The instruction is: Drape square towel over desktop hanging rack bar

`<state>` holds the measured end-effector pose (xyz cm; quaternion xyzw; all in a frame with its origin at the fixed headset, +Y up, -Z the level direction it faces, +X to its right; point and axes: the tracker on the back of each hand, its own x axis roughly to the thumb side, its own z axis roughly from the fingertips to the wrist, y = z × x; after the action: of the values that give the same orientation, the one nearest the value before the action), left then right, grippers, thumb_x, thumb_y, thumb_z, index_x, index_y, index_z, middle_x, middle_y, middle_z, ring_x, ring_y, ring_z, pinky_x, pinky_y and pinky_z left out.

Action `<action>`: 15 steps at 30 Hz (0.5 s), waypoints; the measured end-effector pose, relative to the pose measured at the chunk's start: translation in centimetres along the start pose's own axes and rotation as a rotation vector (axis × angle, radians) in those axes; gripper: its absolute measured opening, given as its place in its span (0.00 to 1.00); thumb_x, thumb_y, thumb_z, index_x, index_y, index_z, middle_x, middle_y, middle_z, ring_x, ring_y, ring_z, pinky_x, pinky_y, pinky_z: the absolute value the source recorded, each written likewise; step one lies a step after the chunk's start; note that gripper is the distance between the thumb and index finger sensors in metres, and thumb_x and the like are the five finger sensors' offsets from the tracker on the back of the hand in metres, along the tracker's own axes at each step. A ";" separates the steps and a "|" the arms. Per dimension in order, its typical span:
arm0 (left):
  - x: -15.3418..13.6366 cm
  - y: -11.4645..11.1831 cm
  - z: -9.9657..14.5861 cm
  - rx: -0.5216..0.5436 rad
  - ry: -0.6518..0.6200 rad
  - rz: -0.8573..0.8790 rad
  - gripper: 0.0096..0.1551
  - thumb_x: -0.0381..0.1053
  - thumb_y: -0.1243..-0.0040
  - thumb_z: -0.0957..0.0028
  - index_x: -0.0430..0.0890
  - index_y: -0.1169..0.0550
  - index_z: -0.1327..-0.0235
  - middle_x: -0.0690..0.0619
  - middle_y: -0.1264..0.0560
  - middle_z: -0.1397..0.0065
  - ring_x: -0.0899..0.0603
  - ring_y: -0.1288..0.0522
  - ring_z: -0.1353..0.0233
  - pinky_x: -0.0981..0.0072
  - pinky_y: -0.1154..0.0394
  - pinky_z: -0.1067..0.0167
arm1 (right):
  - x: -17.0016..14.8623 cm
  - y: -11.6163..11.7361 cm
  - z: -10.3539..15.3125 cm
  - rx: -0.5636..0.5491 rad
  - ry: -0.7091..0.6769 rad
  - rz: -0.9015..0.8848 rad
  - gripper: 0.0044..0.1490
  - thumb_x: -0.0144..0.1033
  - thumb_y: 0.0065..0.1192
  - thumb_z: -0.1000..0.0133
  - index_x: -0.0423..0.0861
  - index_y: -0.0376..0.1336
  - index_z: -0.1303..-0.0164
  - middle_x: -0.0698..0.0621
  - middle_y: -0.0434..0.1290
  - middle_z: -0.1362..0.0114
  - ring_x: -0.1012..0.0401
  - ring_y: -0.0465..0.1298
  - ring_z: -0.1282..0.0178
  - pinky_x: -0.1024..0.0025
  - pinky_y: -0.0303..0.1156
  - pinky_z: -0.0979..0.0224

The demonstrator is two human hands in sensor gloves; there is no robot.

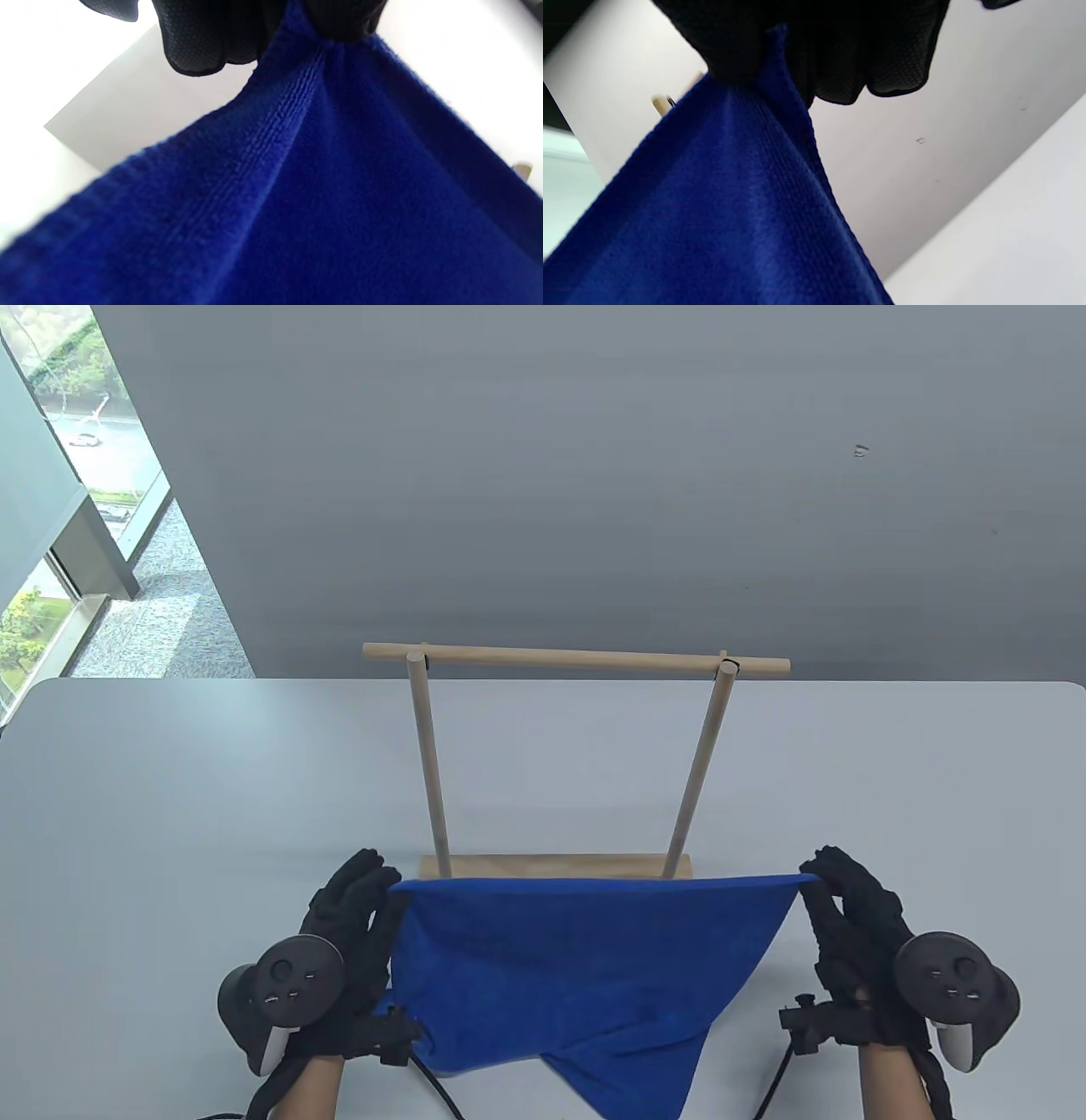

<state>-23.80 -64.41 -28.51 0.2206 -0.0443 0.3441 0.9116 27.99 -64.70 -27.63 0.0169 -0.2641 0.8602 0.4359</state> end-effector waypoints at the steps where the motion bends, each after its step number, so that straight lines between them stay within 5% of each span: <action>1: 0.6 0.7 -0.8 0.010 -0.004 0.031 0.23 0.57 0.46 0.48 0.51 0.21 0.45 0.45 0.28 0.27 0.39 0.22 0.30 0.35 0.35 0.32 | 0.4 -0.6 -0.4 -0.012 -0.017 -0.032 0.24 0.37 0.58 0.39 0.34 0.68 0.42 0.34 0.68 0.28 0.34 0.69 0.29 0.25 0.48 0.33; 7: 3.4 2.8 -4.1 0.084 -0.051 0.145 0.22 0.58 0.46 0.48 0.52 0.21 0.45 0.46 0.28 0.27 0.40 0.22 0.30 0.35 0.35 0.31 | 2.3 -2.3 -3.0 -0.038 -0.082 -0.112 0.24 0.37 0.57 0.38 0.34 0.67 0.41 0.34 0.67 0.28 0.35 0.68 0.28 0.25 0.48 0.33; 15: 5.0 5.6 -9.0 0.153 -0.099 0.082 0.22 0.58 0.49 0.47 0.54 0.21 0.44 0.47 0.28 0.26 0.40 0.22 0.30 0.34 0.36 0.31 | 5.9 -3.0 -7.7 -0.092 -0.182 -0.164 0.24 0.37 0.57 0.38 0.35 0.67 0.40 0.35 0.67 0.27 0.35 0.68 0.27 0.25 0.47 0.32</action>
<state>-24.29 -53.77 -33.37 0.3042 -0.0720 0.3723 0.8739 28.16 -55.24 -31.42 0.0961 -0.3394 0.8037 0.4792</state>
